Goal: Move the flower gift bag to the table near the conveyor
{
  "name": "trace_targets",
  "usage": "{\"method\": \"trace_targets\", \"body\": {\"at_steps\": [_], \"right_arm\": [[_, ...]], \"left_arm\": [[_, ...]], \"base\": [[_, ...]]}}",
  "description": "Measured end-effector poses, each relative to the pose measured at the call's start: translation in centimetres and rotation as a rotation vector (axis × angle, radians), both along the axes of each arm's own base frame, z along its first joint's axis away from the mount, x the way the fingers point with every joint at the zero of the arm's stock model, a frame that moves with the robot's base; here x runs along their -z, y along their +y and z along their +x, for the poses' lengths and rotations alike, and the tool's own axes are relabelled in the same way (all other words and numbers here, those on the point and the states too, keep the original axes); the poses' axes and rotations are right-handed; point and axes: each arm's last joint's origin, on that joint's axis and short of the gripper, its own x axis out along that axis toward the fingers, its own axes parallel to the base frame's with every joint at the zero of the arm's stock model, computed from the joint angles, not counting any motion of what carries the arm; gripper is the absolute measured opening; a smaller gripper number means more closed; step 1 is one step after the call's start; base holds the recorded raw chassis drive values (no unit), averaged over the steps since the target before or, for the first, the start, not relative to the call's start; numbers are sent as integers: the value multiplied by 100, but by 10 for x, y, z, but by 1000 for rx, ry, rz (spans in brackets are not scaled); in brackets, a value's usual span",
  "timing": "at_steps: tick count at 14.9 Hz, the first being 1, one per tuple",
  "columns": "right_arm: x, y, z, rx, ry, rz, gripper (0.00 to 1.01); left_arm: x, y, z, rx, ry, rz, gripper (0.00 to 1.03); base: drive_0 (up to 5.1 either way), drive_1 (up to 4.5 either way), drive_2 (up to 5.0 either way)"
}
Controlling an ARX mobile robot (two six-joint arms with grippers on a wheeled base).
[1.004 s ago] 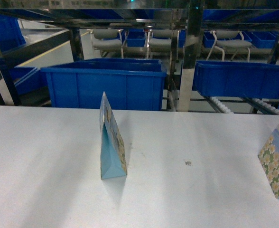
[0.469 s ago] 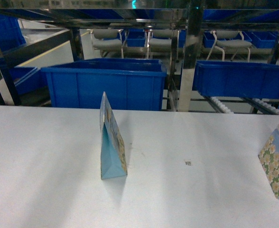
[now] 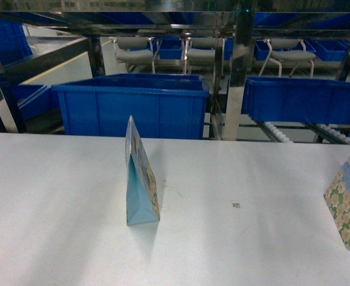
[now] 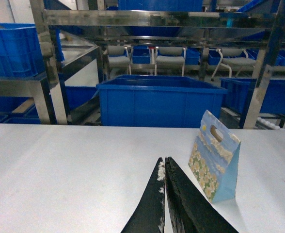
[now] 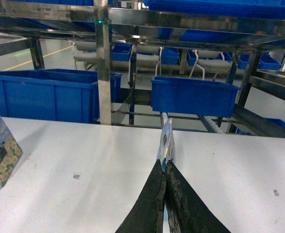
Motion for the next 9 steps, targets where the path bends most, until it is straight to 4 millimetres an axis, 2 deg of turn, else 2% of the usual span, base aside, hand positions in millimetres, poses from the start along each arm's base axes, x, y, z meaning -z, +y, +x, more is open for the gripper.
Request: {"method": "trace_targets", "body": {"at_steps": [5,6,9], "right_arm": [[0,0,0,0,0,0,2],[0,0,0,0,0,0,8],[0,0,0,0,0,0,48]], "left_arm": [[0,0,0,0,-5,-1,2],[0,0,0,0,-5,0,16],[0,0,0,0,-5,0,55]], "base": [[0,0,0],[0,0,0],[0,0,0]]}}
